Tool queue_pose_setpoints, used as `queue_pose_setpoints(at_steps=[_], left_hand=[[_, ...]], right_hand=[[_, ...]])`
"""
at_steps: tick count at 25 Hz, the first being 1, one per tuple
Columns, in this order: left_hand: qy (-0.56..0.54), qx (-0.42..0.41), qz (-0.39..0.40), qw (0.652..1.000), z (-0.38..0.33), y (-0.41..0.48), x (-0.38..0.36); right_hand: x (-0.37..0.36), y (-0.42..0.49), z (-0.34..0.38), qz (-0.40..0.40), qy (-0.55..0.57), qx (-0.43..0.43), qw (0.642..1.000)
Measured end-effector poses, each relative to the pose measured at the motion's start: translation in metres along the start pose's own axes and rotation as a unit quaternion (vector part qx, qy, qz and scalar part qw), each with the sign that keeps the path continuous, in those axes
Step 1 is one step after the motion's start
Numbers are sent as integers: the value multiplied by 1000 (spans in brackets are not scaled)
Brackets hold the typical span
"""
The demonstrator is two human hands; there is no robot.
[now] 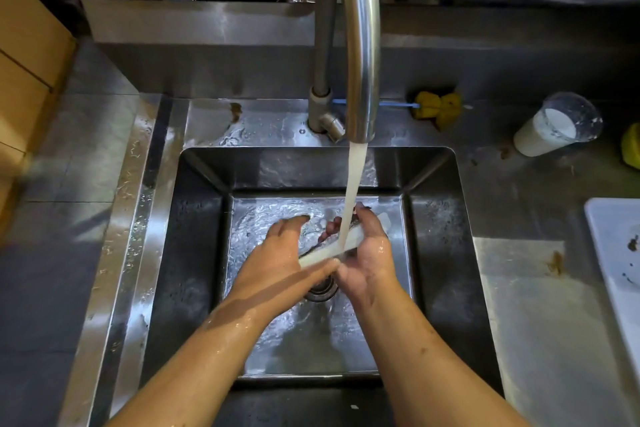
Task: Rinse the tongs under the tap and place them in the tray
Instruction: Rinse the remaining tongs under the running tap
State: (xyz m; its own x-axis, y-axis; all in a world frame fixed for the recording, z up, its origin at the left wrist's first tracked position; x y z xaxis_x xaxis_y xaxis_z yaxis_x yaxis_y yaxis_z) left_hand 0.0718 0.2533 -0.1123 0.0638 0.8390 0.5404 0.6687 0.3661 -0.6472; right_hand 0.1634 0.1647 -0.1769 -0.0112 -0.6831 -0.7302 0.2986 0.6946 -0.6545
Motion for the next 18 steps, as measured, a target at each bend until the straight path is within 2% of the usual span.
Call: queue_pose_setpoints(at_steps=[3, 5, 9, 10, 12, 16, 18], left_hand=[[-160, 59, 90, 981, 21, -8, -25], [-230, 72, 121, 963, 29, -10, -39], [-416, 91, 165, 889, 37, -12, -63], [-437, 94, 162, 880, 38, -13, -64], [-419, 103, 132, 893, 38, -14, -61], [-173, 132, 52, 975, 24, -20, -55], [-155, 107, 61, 980, 15, -21, -62]], right_hand=[[1, 1, -8, -9, -23, -16, 1000], [3, 3, -13, -3, -43, -12, 999], [10, 1, -21, -12, -118, -44, 992], [11, 2, -23, -16, -124, -52, 991], [13, 3, -25, -19, -111, -45, 993], [18, 3, -28, -4, -44, -34, 998], [24, 3, -28, 7, -36, -49, 998]])
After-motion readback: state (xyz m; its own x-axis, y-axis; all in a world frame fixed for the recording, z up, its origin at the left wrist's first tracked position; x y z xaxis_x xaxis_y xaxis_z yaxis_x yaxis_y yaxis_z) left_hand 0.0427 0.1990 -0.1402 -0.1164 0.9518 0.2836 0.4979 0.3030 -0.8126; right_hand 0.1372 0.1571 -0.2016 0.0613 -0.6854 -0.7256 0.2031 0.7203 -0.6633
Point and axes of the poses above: each hand's wrist, its own y-axis towards the middle knuckle, its own x-axis out of the back of the hand, z = x × y, the point moved 8 cm from there along y, towards the middle knuckle, and after that the axes turned 15 degrees about z, right-handed, at the moved point
